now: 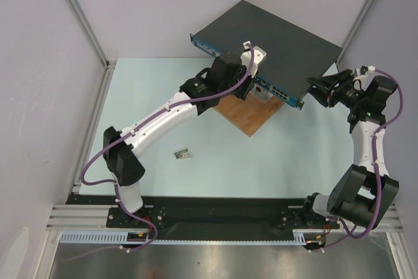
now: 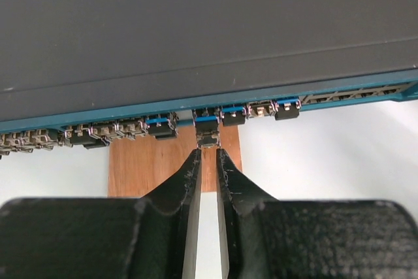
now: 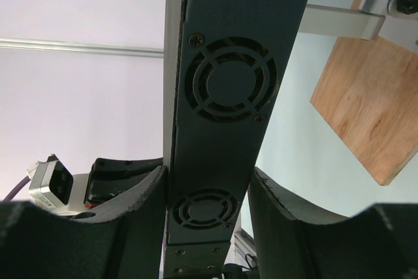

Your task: Insert the plug into the switch port

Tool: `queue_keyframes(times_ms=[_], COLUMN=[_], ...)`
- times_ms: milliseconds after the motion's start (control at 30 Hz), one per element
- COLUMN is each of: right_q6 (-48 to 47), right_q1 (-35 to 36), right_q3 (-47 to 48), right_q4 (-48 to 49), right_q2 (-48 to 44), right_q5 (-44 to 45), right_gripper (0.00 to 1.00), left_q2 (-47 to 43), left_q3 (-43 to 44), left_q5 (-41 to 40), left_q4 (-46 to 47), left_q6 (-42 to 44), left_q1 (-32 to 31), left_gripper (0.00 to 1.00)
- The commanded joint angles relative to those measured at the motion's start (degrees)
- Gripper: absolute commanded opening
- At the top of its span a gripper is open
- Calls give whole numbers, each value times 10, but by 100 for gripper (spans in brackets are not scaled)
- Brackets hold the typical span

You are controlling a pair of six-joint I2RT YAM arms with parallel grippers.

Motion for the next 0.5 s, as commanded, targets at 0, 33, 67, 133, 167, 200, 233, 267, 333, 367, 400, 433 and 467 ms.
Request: queue_keyframes(times_ms=[0,33,67,133,167,200,233,267,333,367,400,433,467], right_q6=[-38,-38,-38,-38,-38,-38,-40,-40,-41,-41,-41,-41,-42], right_q1=[13,13,12,13,13,13,14,13,14,14,15,15,15], right_q3=[9,9,9,9,8,7,7,7,6,6,5,5,5], right_q4=[1,1,2,1,1,1,0,-1,-4,-4,-4,-4,-4], right_q2=[20,21,21,22,22,22,23,23,24,24,24,25,26], right_q5=[39,39,39,39,39,38,37,37,37,38,39,39,39], right_gripper=[0,0,0,0,0,0,0,0,0,0,0,0,0], left_q2=[11,12,13,12,8,5,4,-1,-3,-4,-2,1,3], left_q3=[28,28,27,20,17,8,3,-3,-16,-17,-17,-15,-12], left_q5=[-21,-25,-27,-31,-32,-34,-34,-38,-41,-41,-40,-36,-30], left_q4=[36,39,43,53,68,75,87,108,132,150,157,162,164], left_q6=[9,11,12,10,8,6,5,4,-1,-4,-6,-8,-8], left_q1=[0,0,0,1,3,4,4,6,7,10,11,12,12], left_gripper=[18,18,18,17,16,15,15,15,14,14,14,14,14])
